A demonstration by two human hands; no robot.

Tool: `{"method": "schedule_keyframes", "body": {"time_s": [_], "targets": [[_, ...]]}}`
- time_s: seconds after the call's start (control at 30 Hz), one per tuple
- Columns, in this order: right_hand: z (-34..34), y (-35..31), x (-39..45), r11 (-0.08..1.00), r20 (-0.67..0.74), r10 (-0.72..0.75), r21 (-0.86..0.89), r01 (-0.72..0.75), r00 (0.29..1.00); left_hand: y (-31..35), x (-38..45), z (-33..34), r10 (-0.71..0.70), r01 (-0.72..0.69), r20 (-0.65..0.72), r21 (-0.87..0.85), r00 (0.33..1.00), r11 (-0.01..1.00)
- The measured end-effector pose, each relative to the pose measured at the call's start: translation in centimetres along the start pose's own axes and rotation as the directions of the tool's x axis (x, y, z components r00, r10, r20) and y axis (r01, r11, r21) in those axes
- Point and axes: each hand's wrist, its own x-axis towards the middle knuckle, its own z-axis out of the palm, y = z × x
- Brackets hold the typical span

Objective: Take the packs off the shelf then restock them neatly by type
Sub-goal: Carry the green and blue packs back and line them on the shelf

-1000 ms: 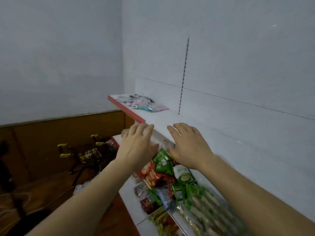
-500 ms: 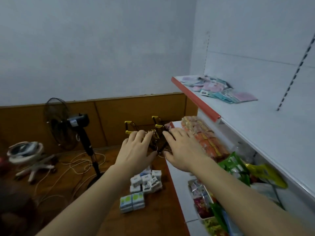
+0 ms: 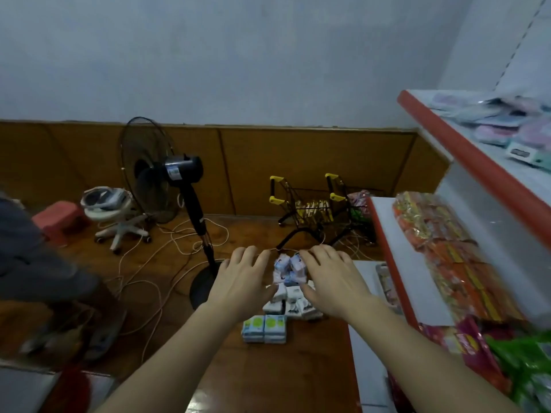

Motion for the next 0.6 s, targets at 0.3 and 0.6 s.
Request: {"method": "schedule_keyframes", "body": {"time_s": [0.3,0.6], "targets": [[9.8,-1.0,15.7,1.000,0.179,0.004,0.008,-0.006,0.984,-11.5,13.2,10.5,-0.035,0.047,0.172,-0.068,0.985,0.997],[26.9,0.3,26.3,0.996,0.390,0.031,0.070,-0.064,0.920,-19.2,21.5,28.3,-0.096,0.138,0.392,-0.079,0.915,0.987]]}}
